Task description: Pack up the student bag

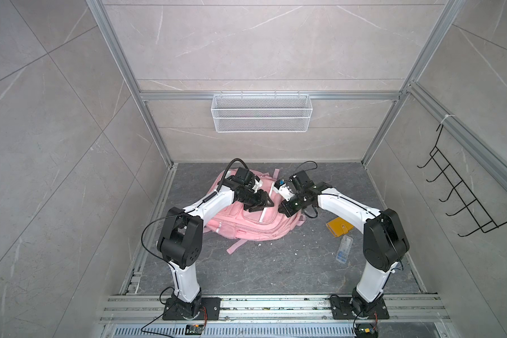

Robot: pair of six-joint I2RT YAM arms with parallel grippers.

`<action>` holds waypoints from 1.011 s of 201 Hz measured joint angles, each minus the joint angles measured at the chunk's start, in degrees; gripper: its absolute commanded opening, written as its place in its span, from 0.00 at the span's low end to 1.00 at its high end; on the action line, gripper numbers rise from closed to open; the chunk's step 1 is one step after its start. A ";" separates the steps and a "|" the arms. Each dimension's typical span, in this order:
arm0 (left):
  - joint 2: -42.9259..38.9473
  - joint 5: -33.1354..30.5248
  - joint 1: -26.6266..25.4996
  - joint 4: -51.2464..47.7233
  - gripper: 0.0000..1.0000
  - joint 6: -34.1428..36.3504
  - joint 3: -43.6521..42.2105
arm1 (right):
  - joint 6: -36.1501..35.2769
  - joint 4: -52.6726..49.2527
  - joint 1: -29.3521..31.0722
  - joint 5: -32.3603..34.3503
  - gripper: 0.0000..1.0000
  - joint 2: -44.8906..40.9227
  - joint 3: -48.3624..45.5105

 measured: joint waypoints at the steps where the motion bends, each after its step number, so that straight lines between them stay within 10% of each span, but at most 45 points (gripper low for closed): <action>1: 0.00 -0.02 -0.11 0.00 0.43 0.00 0.00 | 0.00 0.00 0.00 0.00 0.00 0.00 0.00; 35: -0.02 -0.81 -3.17 3.10 0.00 -1.09 -2.45 | 0.02 -1.03 -0.07 0.20 0.00 0.00 0.00; 203: 1.40 9.79 1.92 33.20 0.00 -37.40 -5.92 | 5.46 6.43 4.72 2.54 0.00 -13.77 -12.85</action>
